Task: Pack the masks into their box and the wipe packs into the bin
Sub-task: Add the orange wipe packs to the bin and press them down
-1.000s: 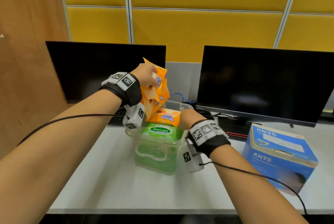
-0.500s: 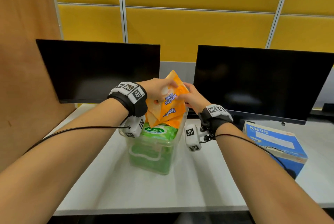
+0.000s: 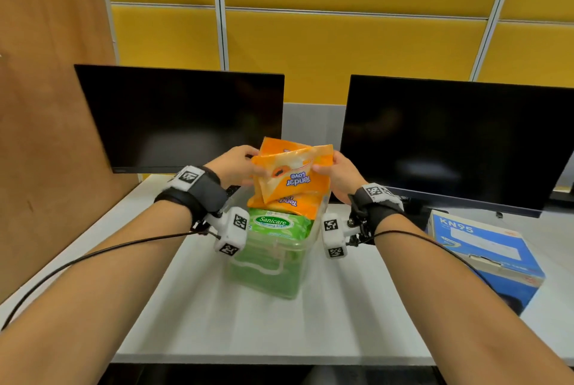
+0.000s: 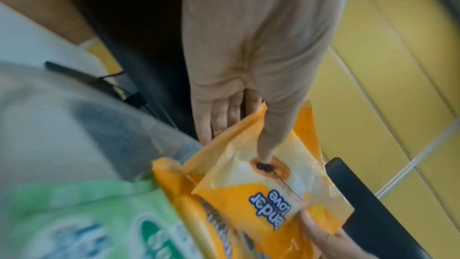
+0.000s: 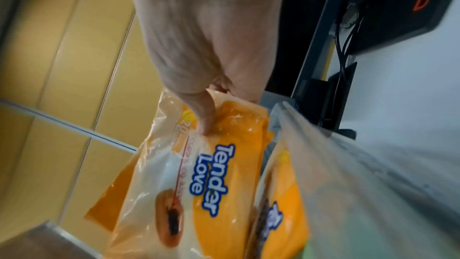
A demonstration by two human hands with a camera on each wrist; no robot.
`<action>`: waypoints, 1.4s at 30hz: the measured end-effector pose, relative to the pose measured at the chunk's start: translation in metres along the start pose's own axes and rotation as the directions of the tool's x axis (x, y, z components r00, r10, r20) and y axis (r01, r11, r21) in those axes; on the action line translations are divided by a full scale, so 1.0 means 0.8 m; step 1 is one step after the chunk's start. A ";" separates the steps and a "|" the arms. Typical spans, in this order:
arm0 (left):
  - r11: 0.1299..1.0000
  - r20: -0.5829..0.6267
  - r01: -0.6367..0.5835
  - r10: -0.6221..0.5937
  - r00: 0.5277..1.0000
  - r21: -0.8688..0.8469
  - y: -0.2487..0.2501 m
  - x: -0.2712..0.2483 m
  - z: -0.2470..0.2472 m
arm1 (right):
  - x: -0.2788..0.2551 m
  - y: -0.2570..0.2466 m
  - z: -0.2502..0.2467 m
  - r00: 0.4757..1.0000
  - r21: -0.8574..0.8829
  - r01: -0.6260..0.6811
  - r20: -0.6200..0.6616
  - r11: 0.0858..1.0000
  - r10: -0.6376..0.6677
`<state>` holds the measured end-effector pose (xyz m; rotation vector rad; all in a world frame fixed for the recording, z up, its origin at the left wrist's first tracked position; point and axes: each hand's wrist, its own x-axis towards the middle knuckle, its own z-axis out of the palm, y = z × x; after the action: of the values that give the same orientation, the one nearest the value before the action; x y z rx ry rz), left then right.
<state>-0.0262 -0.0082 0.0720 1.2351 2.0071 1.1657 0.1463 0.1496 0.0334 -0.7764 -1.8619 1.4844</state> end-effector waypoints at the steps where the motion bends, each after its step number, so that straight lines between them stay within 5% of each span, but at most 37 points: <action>1: 0.998 0.047 0.008 -0.005 0.999 -0.061 -0.006 -0.006 0.001 | -0.001 0.000 0.003 1.000 -0.006 -0.002 0.018 1.000 0.003; 5: 0.997 0.132 -0.004 0.013 0.991 -0.075 -0.017 -0.015 0.026 | -0.009 -0.005 0.024 0.985 -0.271 0.026 0.169 0.962 0.021; 8: 0.988 0.162 0.095 -0.075 0.984 -0.120 -0.025 -0.013 0.029 | -0.017 -0.005 0.030 0.982 -0.374 0.098 0.185 0.922 -0.029; 12: 0.997 0.192 0.075 -0.068 0.979 -0.030 -0.033 -0.015 0.027 | -0.022 0.008 0.017 0.996 -0.322 -0.045 0.060 0.946 0.068; 19: 0.947 0.076 0.010 0.015 0.997 -0.321 -0.038 -0.012 0.023 | -0.018 -0.005 0.004 0.973 -0.023 0.005 0.230 1.000 0.000; 23: 0.941 -0.040 -0.006 -0.008 0.999 -0.337 -0.042 -0.010 0.018 | -0.014 -0.038 0.013 0.966 -0.144 0.094 0.252 0.985 -0.056; 25: 0.998 -0.100 0.012 -0.019 0.995 -0.067 -0.045 -0.015 0.012 | -0.010 -0.051 0.019 0.970 -0.206 0.189 0.194 0.960 -0.149; 27: 0.882 -0.141 0.158 -0.105 0.984 0.445 -0.047 -0.019 0.004 | -0.005 -0.062 0.021 0.961 -0.235 0.265 0.137 0.935 -0.239; 29: 0.675 -0.083 0.209 -0.215 0.973 0.707 -0.043 -0.031 0.002 | -0.002 -0.073 0.022 0.941 -0.319 0.338 0.096 0.885 -0.325; 30: 0.659 -0.044 0.198 -0.244 0.969 0.726 -0.047 -0.029 0.003 | 0.000 -0.078 0.022 0.925 -0.401 0.374 0.101 0.837 -0.365; 34: 0.637 0.002 0.137 -0.212 0.977 0.759 -0.060 -0.021 0.002 | -0.004 -0.090 0.024 0.866 -0.667 0.476 0.242 0.573 -0.437; 38: 0.657 0.106 0.019 -0.150 0.983 0.754 -0.056 -0.012 -0.013 | -0.013 -0.112 0.017 0.874 -0.687 0.481 0.331 0.544 -0.355; 42: 0.676 0.159 -0.087 -0.045 0.986 0.731 -0.049 0.012 -0.016 | -0.019 -0.144 0.013 0.875 -0.849 0.459 0.380 0.262 -0.299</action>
<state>-0.0578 -0.0132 0.0447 1.6514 2.4176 0.1759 0.1406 0.1097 0.1430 -0.5647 -2.7472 -0.0072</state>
